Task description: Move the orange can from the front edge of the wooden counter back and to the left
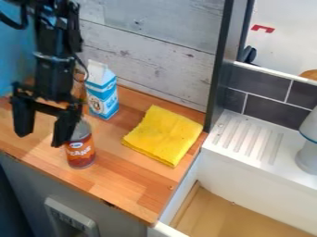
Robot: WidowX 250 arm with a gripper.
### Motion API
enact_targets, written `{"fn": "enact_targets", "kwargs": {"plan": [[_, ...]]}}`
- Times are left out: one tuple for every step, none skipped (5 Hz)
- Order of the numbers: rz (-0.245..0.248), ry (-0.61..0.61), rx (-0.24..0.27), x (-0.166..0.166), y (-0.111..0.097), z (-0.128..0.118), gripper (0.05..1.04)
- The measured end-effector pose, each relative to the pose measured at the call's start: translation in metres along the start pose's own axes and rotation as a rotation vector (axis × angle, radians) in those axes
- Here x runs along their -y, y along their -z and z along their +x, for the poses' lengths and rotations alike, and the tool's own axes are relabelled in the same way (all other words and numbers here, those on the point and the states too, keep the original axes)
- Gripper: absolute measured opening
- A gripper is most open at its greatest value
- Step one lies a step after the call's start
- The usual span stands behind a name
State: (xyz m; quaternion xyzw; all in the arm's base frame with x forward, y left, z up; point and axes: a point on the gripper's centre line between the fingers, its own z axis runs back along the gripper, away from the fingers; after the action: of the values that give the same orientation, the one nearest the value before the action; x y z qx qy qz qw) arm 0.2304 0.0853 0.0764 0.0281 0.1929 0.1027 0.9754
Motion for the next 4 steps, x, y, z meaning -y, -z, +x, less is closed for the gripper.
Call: {"fn": "enact_targets", "kwargs": {"plan": [[-0.010,0.044,0.069,0.011,-0.022,-0.017,1.001],[-0.024,0.114,0.171,0.029,-0.040,-0.019,1.001],[0.027,0.198,0.230,0.049,-0.060,-0.013,1.001],[0.032,0.207,0.229,0.051,-0.060,-0.013,1.001]]}}
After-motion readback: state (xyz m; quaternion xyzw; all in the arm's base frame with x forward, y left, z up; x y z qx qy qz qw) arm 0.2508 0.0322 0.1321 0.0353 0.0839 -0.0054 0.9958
